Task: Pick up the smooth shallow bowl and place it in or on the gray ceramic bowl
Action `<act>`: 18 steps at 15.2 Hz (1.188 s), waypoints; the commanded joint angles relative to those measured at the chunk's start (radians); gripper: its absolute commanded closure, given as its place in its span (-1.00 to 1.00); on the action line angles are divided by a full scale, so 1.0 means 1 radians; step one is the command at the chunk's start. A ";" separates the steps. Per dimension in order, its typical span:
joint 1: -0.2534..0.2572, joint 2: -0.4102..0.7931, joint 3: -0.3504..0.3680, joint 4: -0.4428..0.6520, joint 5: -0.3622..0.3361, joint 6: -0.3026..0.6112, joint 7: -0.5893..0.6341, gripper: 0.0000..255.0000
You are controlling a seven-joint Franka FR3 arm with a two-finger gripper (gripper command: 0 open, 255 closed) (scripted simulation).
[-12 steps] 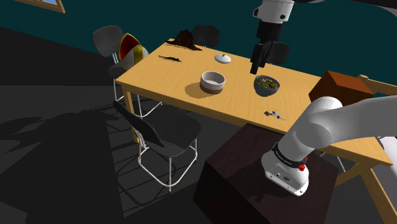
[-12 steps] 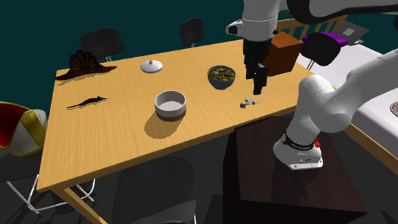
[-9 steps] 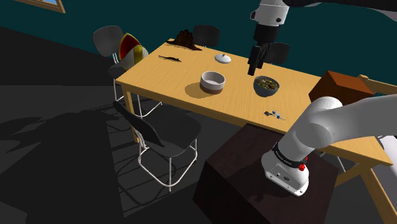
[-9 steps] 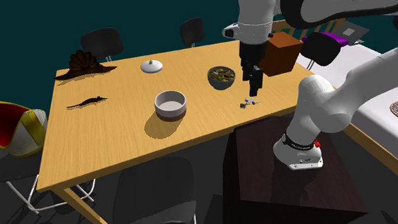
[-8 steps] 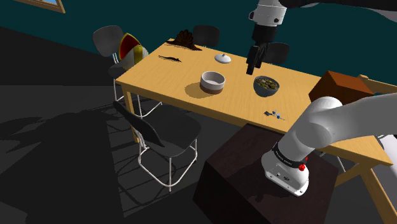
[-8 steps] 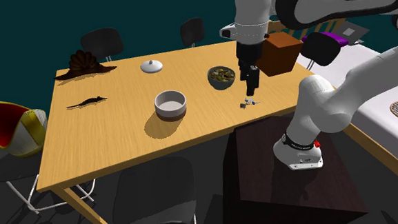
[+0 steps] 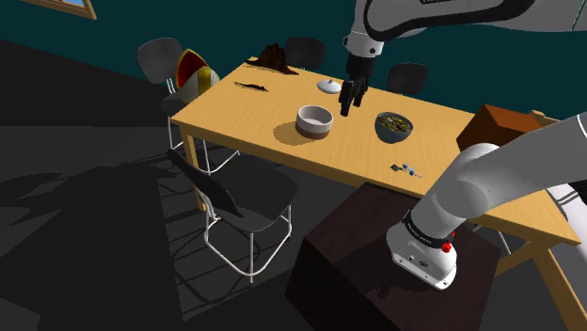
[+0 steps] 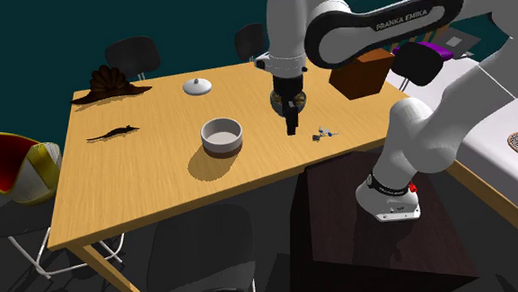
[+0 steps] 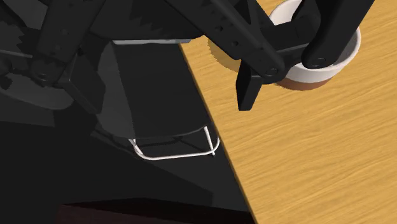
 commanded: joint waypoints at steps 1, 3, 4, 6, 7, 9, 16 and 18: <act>-0.007 0.064 -0.010 0.004 -0.011 0.066 -0.016 -1.00; -0.014 0.134 -0.019 0.021 -0.019 0.121 -0.029 -1.00; -0.016 0.169 -0.023 0.032 -0.023 0.148 -0.035 -1.00; -0.022 0.242 -0.032 0.058 -0.030 0.198 -0.048 -1.00; -0.025 0.279 -0.036 0.073 -0.033 0.222 -0.054 -1.00; -0.030 0.353 -0.043 0.107 -0.037 0.266 -0.066 -1.00; -0.050 0.616 -0.065 0.266 -0.042 0.383 -0.108 -1.00; -0.056 0.691 -0.069 0.323 -0.041 0.406 -0.120 -1.00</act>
